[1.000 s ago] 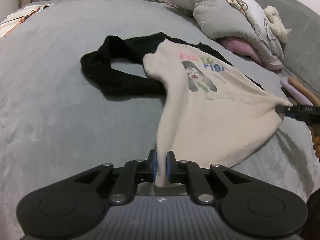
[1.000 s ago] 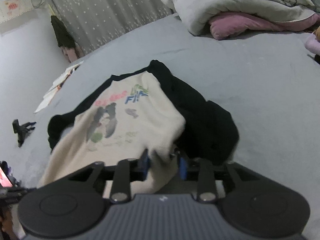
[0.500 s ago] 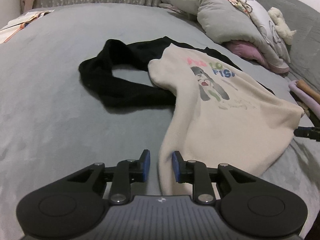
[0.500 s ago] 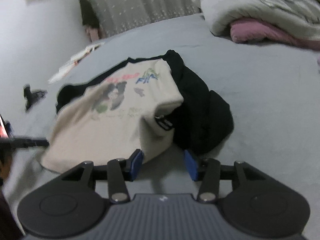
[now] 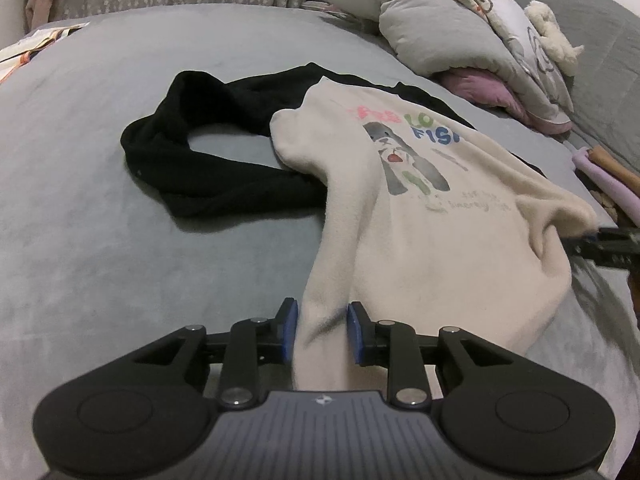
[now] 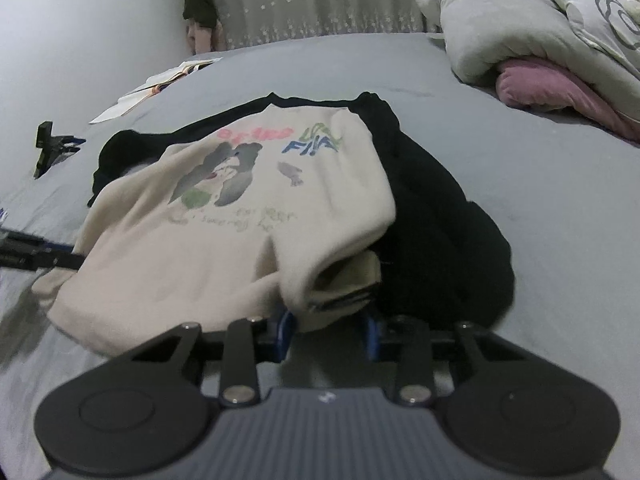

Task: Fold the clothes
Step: 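Grasp the sweatshirt hem with the left gripper while the right gripper pinches the hem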

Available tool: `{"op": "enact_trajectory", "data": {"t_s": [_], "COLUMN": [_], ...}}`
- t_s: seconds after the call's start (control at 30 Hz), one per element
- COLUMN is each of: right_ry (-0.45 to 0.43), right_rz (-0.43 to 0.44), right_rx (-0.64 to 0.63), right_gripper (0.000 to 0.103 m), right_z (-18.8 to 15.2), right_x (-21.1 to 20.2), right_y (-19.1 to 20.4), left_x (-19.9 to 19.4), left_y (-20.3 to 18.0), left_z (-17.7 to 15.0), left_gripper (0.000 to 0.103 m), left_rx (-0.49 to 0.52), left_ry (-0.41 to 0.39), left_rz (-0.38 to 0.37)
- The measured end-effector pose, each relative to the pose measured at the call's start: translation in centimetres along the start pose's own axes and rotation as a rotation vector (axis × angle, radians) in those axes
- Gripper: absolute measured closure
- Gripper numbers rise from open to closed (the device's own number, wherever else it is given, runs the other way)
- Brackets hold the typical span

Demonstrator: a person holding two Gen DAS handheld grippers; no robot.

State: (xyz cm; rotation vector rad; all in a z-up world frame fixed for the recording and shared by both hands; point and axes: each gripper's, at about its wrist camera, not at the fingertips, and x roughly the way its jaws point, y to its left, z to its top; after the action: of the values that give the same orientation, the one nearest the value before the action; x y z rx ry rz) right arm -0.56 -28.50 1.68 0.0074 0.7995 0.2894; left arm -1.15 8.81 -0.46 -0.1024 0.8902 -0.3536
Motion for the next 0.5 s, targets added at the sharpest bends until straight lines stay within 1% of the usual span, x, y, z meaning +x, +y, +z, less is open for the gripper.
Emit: {"op": "enact_trajectory", "data": {"t_s": [0.07, 0.1, 0.13, 0.2, 0.27, 0.33, 0.5], "right_ry": [-0.005, -0.015, -0.016, -0.018, -0.035, -0.052, -0.093], "right_rz": [-0.008, -0.021, -0.034, -0.06, -0.066, -0.073, -0.088], "right_rx": [0.001, -0.006, -0.02, -0.051, -0.098, -0.146, -0.264], "right_gripper": [0.067, 0.064, 0.062, 0.06, 0.059, 0.055, 0.054], "right_z": [0.2, 0.4, 0.6, 0.7, 0.5, 0.3, -0.3], "right_x": [0.5, 0.9, 0.9, 0.8, 0.1, -0.7, -2.5], "right_y": [0.0, 0.2, 0.4, 0.8, 0.8, 0.9, 1.0], "left_x": [-0.1, -0.1, -0.1, -0.2, -0.3, -0.4, -0.8], "left_y": [-0.1, -0.1, -0.2, -0.1, -0.1, -0.1, 0.0], "left_z": [-0.2, -0.2, -0.3, -0.3, -0.4, -0.4, -0.6], "left_gripper": [0.078, 0.078, 0.078, 0.078, 0.078, 0.078, 0.079], "left_rx": [0.008, 0.011, 0.013, 0.018, 0.023, 0.025, 0.023], "left_ry": [-0.002, -0.003, -0.004, -0.003, 0.0, 0.006, 0.028], "left_rz": [0.002, 0.003, 0.003, 0.003, 0.002, -0.001, -0.018]}}
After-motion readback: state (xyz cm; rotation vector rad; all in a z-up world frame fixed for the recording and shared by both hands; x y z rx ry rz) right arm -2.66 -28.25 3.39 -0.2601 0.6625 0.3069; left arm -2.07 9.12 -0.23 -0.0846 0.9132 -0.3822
